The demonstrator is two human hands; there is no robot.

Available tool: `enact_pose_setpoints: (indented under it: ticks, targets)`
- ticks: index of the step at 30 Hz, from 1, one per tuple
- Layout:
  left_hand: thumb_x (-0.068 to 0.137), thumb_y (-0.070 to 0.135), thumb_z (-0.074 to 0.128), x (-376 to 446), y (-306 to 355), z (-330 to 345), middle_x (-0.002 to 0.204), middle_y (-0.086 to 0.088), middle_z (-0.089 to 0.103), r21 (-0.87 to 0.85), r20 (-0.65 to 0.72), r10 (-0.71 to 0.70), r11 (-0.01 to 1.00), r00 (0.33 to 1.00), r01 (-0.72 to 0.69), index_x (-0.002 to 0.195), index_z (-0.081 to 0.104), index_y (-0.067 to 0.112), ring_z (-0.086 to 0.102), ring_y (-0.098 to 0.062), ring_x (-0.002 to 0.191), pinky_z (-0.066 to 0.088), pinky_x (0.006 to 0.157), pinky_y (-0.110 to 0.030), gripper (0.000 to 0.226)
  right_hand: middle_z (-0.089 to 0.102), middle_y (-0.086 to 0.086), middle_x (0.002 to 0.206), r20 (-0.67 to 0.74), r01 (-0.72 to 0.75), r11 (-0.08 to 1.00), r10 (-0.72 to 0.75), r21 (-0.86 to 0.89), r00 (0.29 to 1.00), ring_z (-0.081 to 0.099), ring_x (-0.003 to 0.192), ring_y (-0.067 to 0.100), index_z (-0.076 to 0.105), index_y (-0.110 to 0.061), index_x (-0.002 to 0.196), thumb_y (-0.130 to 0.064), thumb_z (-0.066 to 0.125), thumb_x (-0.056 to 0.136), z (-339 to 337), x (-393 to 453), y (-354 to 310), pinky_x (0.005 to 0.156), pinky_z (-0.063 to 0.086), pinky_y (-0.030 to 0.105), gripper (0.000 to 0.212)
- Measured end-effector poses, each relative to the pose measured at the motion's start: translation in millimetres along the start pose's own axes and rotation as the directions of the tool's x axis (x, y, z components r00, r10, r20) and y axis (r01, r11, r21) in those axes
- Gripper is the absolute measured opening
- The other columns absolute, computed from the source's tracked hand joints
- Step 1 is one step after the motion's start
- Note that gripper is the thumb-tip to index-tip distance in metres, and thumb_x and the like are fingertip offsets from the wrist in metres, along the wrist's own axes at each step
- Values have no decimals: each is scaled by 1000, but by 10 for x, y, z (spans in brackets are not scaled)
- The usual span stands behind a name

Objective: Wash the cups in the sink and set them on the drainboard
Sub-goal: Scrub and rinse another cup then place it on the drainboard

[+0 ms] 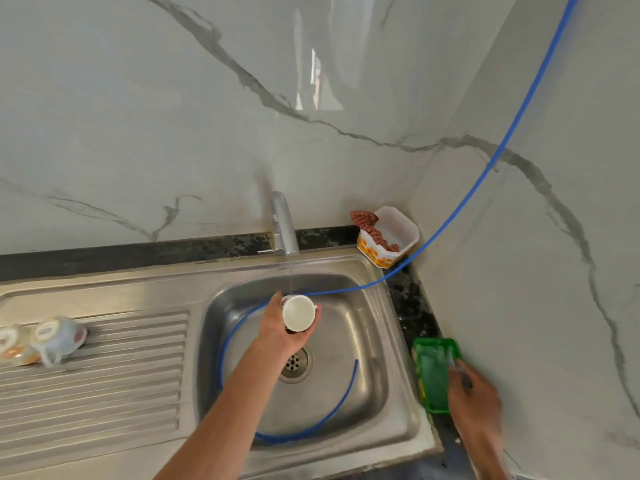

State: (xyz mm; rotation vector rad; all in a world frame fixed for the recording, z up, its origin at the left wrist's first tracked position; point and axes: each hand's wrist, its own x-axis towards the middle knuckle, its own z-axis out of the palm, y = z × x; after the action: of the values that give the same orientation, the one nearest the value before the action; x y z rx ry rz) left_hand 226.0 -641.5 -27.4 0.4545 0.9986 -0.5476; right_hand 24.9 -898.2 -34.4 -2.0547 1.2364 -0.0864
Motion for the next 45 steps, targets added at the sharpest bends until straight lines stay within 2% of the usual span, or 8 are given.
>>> enact_pose_setpoints:
  ticks: [7,12,16,22,29,33,37,45]
  targets:
    - [96,22,70,397,334,472,106,-19,62,36,-37,23,999,999,-21,122,57,11,61,-39,94,59,89,-52,32,77,24,106,-166,205,964,-233,-168,958,74,91,42,79,-3,109,-10,73,93,339,-18,-146,89,55,46,18]
    - [98,27,70,540,455,505,109,-19,61,141,-60,58,989,996,-49,130,53,11,61,-37,94,58,95,-53,40,80,-10,101,378,93,955,-200,283,904,74,95,2,81,-26,104,-15,75,95,737,-124,-1234,92,54,26,16]
    - [108,37,52,550,551,396,118,-15,65,228,-34,141,965,990,-129,149,49,12,65,-34,106,53,97,-46,48,81,9,106,612,-146,823,-277,549,740,77,104,22,76,-3,112,-5,70,96,1294,-154,-2079,96,59,33,17]
    - [106,31,61,465,714,307,95,-21,75,288,-37,130,951,991,-114,121,61,3,72,-34,85,59,80,-45,32,77,26,99,760,-439,746,-136,500,636,77,97,38,68,18,106,20,65,88,1849,-18,-2628,90,63,40,18]
    - [103,32,66,539,617,375,74,-14,70,265,-2,77,961,997,-74,126,62,2,68,-27,55,59,49,-35,38,63,4,59,623,-249,925,16,288,782,47,40,6,67,-4,83,-12,77,93,1921,17,-2724,37,37,18,16]
    - [101,38,69,578,563,390,101,-19,72,276,-36,110,956,993,-96,121,62,5,72,-32,78,62,72,-45,38,55,4,68,538,-115,967,-25,226,843,49,56,12,54,-15,76,7,62,89,1925,11,-2732,45,38,20,28]
    - [96,53,69,682,498,387,117,-17,75,273,-11,197,944,980,-186,129,66,8,73,-33,98,63,79,-46,56,63,8,73,585,-277,915,56,294,809,55,61,16,67,-5,93,7,62,89,1902,-15,-2628,61,49,29,13]
    - [105,21,54,703,256,436,75,-4,62,342,58,403,852,913,-398,109,62,8,61,-13,58,54,53,-26,16,74,17,113,756,-731,504,209,460,620,68,102,28,68,-5,126,-15,39,98,1814,-33,-2292,97,49,51,42]
